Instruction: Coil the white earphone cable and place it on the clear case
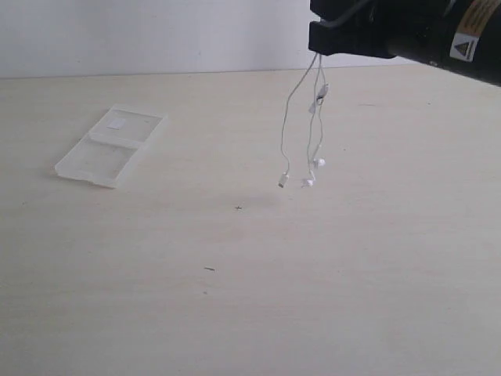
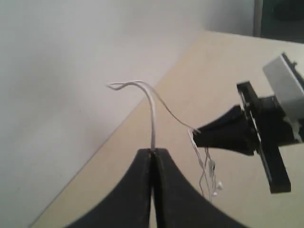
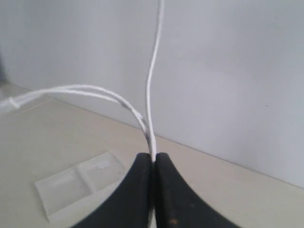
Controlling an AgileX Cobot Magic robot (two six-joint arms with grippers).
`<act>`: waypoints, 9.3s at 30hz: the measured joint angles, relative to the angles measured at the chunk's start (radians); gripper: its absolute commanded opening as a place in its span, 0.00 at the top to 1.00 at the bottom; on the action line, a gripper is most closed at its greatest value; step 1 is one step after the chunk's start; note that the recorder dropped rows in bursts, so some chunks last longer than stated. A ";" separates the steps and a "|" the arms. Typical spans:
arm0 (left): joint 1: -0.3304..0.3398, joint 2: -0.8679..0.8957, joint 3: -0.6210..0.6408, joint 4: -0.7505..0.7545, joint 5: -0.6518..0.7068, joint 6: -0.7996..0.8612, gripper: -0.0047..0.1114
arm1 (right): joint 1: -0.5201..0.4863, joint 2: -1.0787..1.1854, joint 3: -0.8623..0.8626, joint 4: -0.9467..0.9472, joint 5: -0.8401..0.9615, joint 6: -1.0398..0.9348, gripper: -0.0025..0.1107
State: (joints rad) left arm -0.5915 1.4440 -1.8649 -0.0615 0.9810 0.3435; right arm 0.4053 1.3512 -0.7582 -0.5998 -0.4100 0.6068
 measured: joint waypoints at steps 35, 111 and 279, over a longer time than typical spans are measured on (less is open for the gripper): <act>0.000 0.405 0.039 0.185 0.092 -0.026 0.42 | 0.000 -0.011 -0.149 -0.110 0.596 -0.125 0.98; 0.220 0.617 0.540 -1.672 -0.054 1.750 0.43 | 0.098 -0.023 -0.149 0.099 0.465 -0.128 0.98; 0.320 0.528 0.489 -1.455 -0.138 1.025 0.96 | -0.052 -0.041 -0.159 1.078 0.533 -0.954 0.36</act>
State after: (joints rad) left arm -0.2714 1.9719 -1.3759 -1.5166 0.8426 1.3689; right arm 0.3534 1.3103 -0.9173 0.4779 0.1226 -0.3474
